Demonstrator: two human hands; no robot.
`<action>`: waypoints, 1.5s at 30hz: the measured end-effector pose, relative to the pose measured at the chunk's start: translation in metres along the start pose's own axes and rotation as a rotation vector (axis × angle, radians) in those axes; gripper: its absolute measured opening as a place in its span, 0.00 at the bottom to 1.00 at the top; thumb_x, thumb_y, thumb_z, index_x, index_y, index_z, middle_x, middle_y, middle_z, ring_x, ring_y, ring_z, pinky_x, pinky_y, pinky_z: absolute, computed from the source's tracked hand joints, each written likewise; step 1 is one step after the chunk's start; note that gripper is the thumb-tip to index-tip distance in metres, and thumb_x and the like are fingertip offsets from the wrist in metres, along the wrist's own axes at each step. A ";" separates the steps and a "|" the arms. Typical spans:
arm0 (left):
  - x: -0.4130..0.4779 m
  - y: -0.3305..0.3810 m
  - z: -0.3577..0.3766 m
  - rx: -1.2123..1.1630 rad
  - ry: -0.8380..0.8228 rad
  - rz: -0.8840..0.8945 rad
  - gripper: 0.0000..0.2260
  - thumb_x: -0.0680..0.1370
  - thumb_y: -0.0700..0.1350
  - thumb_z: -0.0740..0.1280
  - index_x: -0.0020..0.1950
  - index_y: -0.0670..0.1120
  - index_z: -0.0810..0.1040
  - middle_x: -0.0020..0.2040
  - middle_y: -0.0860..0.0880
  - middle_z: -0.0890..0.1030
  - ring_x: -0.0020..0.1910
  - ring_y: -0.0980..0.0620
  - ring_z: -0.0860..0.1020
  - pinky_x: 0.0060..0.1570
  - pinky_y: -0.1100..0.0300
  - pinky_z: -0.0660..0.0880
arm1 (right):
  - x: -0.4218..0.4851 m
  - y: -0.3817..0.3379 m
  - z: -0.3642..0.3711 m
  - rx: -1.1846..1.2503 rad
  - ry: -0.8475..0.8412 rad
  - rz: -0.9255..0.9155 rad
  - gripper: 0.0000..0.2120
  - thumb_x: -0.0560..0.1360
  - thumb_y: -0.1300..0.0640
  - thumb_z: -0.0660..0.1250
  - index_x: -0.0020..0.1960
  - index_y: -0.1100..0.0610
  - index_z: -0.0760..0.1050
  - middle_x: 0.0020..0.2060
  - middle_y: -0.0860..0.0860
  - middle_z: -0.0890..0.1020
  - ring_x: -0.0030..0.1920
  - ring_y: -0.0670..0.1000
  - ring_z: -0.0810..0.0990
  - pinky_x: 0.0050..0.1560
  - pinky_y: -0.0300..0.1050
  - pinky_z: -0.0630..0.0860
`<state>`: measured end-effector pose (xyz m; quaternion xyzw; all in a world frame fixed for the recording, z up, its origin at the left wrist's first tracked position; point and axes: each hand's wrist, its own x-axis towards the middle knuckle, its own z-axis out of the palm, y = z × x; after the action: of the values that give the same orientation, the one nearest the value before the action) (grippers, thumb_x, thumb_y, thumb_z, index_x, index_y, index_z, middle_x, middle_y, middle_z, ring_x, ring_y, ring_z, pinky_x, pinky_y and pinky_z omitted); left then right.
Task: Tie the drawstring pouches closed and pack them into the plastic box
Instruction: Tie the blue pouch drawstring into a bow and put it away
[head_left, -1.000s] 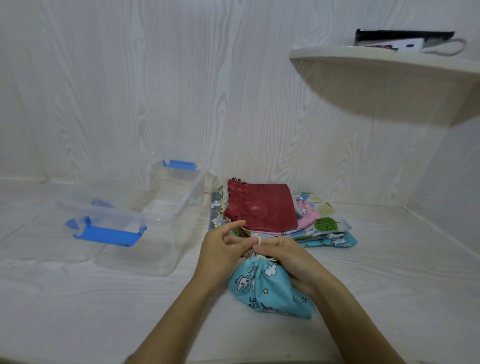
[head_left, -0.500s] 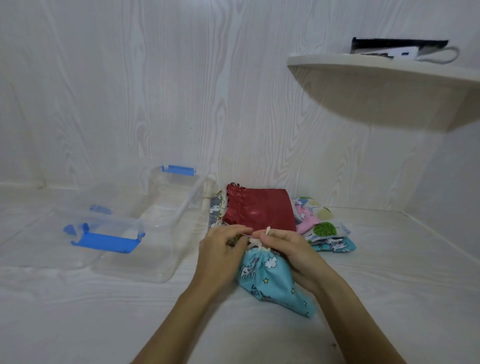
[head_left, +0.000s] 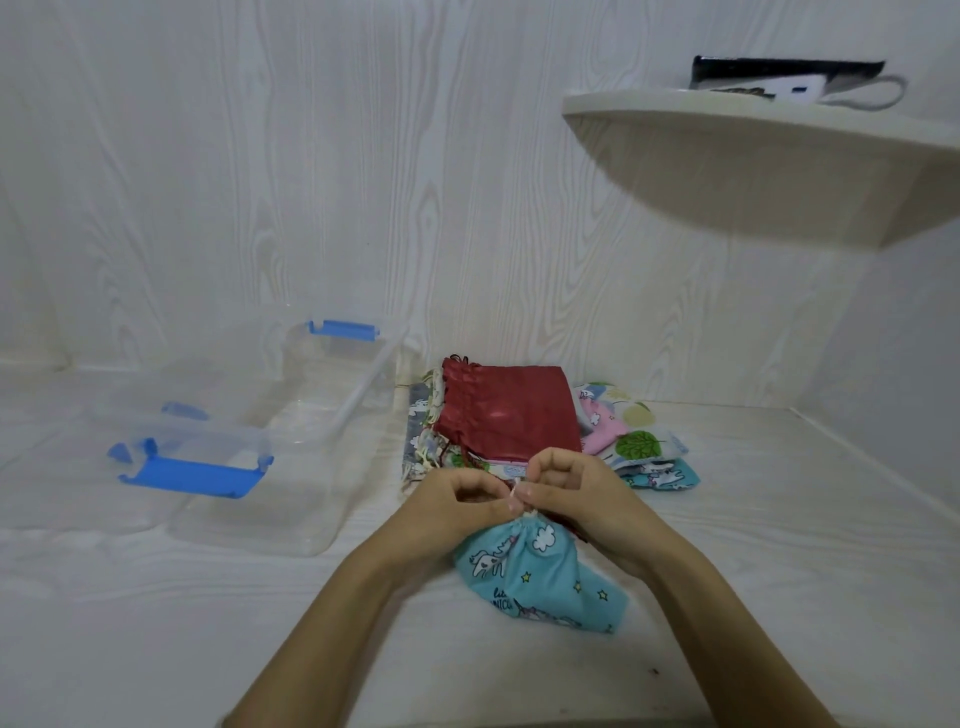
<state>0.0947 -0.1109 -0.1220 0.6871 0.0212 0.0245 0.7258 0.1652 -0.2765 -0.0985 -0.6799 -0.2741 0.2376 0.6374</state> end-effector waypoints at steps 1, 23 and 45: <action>-0.001 0.001 0.001 -0.004 0.000 0.022 0.08 0.73 0.36 0.72 0.49 0.33 0.79 0.39 0.46 0.83 0.36 0.55 0.82 0.36 0.66 0.78 | -0.001 0.000 0.000 -0.013 -0.007 -0.007 0.05 0.72 0.66 0.72 0.45 0.60 0.77 0.40 0.57 0.83 0.38 0.50 0.81 0.40 0.37 0.77; 0.003 -0.003 0.000 0.607 0.082 0.243 0.06 0.75 0.49 0.71 0.44 0.47 0.81 0.35 0.54 0.79 0.32 0.65 0.75 0.34 0.70 0.70 | -0.004 0.009 0.006 -0.887 0.168 -0.267 0.08 0.79 0.53 0.64 0.45 0.52 0.80 0.41 0.47 0.76 0.40 0.43 0.73 0.43 0.37 0.70; 0.005 -0.007 0.006 0.445 0.115 0.134 0.10 0.78 0.47 0.67 0.44 0.42 0.81 0.37 0.43 0.80 0.35 0.52 0.75 0.38 0.57 0.71 | -0.004 0.022 0.016 -0.477 0.410 -0.301 0.07 0.71 0.58 0.74 0.46 0.50 0.79 0.39 0.46 0.79 0.37 0.40 0.74 0.39 0.33 0.72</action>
<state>0.1003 -0.1167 -0.1284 0.8274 0.0217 0.1062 0.5510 0.1525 -0.2683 -0.1215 -0.7950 -0.2855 -0.0713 0.5304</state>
